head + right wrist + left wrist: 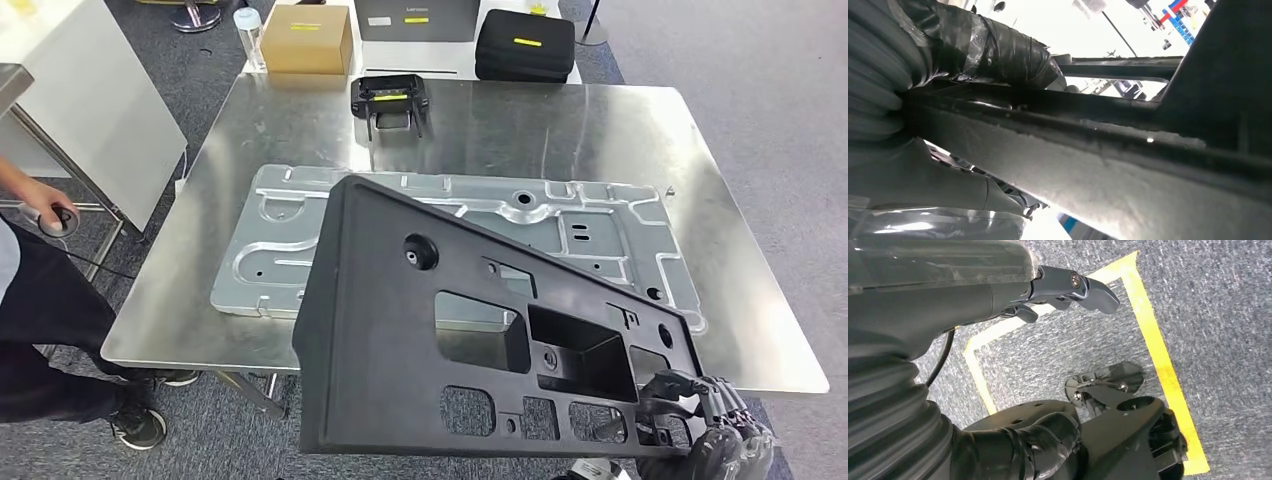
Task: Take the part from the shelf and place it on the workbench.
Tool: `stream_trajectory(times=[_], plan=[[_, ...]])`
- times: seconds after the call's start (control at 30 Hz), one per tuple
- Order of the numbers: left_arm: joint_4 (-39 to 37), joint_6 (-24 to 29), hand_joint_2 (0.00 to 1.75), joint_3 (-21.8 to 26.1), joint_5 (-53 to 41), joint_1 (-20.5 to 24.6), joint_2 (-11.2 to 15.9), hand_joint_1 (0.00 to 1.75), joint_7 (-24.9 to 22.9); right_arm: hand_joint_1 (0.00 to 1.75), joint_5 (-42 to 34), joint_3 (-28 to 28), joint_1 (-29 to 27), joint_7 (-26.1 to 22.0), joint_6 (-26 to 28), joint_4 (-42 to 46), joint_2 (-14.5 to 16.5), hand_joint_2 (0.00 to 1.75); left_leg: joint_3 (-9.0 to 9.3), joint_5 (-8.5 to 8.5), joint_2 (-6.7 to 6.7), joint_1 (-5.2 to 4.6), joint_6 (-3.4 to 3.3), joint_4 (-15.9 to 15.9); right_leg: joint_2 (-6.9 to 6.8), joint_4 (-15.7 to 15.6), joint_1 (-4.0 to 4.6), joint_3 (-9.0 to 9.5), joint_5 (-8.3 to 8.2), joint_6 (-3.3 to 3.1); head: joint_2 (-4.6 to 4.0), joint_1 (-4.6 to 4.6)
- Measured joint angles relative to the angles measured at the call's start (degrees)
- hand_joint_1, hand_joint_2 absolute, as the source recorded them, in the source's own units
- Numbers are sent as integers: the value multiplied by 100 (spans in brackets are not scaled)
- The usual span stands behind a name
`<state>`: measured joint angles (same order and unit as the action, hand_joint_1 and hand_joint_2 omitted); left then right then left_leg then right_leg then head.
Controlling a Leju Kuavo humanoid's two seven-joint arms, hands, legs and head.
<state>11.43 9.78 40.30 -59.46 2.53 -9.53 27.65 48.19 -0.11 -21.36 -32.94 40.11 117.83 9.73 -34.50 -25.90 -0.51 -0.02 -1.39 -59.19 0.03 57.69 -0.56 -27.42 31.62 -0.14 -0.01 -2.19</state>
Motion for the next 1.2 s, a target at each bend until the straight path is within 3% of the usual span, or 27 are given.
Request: stream_trajectory(times=[0.47, 0.6, 0.7, 0.83, 1.2], plan=[[0, -281, 175, 0, 7, 10, -13, 0, 189, 175, 46, 20, 49, 136, -2, -31, -38, 175, 22, -16, 9, -18, -62, -1, -7, -91, -12, 53, 4, 84, -2, 1], [0, -306, 175, 0, -34, 10, -13, 0, 208, 152, 95, 55, 96, 223, -2, -78, -84, 175, 27, -11, 10, -17, -61, -1, -9, -84, -9, 54, 4, 84, 0, 0], [0, -291, 175, 0, -96, 12, -13, 0, 210, 166, 155, 121, 189, 332, -2, -138, -165, 175, 33, -10, 10, -16, -60, -1, -9, -76, -7, 54, 5, 85, -2, 1], [0, -295, 0, 0, -106, 15, -13, 0, 153, 175, 267, 212, 338, 492, -2, -224, -289, 175, 37, -8, 10, -13, -59, 0, -9, -69, -3, 54, 6, 86, -2, 1], [0, -291, 0, -11, -318, 140, -37, 0, -139, 175, 1414, 764, 1349, 1549, -2, -811, -827, 175, 41, -1, 12, -8, -56, 0, -8, -62, 2, 57, 5, 86, -2, 1]])
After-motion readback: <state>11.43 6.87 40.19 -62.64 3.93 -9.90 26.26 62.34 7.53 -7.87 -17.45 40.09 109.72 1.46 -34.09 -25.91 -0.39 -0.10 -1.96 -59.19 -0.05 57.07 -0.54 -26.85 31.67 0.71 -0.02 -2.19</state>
